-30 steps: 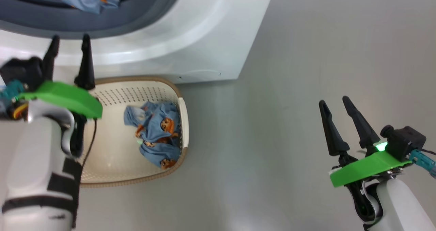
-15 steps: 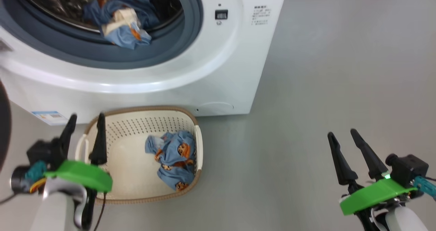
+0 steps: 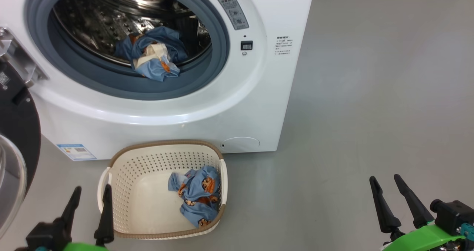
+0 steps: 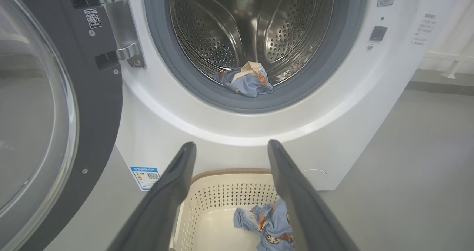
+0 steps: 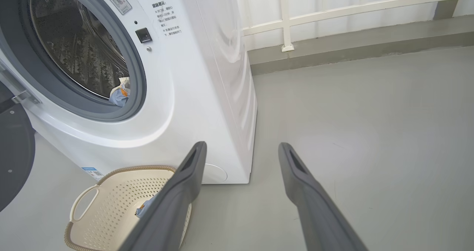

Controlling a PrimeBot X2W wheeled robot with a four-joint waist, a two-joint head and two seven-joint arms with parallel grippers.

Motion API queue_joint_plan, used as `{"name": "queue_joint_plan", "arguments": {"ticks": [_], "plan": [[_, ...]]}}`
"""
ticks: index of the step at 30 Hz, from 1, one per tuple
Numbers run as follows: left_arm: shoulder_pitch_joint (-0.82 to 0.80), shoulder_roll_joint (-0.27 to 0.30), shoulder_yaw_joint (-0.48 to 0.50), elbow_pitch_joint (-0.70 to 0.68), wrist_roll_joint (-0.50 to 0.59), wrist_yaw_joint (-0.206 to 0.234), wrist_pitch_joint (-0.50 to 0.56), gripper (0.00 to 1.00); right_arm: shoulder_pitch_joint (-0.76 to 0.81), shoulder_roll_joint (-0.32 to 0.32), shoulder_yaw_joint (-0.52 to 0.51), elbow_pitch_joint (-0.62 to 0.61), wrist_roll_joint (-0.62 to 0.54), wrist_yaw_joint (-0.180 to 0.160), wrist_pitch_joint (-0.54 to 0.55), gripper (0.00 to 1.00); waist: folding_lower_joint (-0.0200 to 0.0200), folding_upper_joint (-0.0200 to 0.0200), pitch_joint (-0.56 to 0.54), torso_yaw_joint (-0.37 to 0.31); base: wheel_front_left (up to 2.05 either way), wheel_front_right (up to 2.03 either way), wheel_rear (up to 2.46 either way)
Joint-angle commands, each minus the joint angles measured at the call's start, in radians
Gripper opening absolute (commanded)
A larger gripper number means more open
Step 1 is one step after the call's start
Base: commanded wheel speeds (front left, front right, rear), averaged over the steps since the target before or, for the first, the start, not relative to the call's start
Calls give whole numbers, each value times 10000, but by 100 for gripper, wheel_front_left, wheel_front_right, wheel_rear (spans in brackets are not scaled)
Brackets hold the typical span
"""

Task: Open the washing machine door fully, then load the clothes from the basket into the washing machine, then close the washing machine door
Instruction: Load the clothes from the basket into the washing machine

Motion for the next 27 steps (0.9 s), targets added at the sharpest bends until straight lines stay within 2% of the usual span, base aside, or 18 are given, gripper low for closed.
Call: {"name": "queue_joint_plan", "arguments": {"ticks": [1, 14, 27], "plan": [[23, 122, 414, -422, 99, -15, -64, 100, 54, -126, 151, -271, 76, 16, -48, 100, 0, 0, -59, 19, 0, 0, 0], [600, -97, 723, -1074, 138, -15, -64, 100, 39, -89, 25, -376, 39, 16, -48, 100, 0, 0, 63, -24, 0, 0, 0], [45, 11, -1, -65, -503, -15, -64, 100, -390, 70, 100, -478, 2, 16, -48, 100, 0, 0, 811, -235, 0, 0, 0]]}}
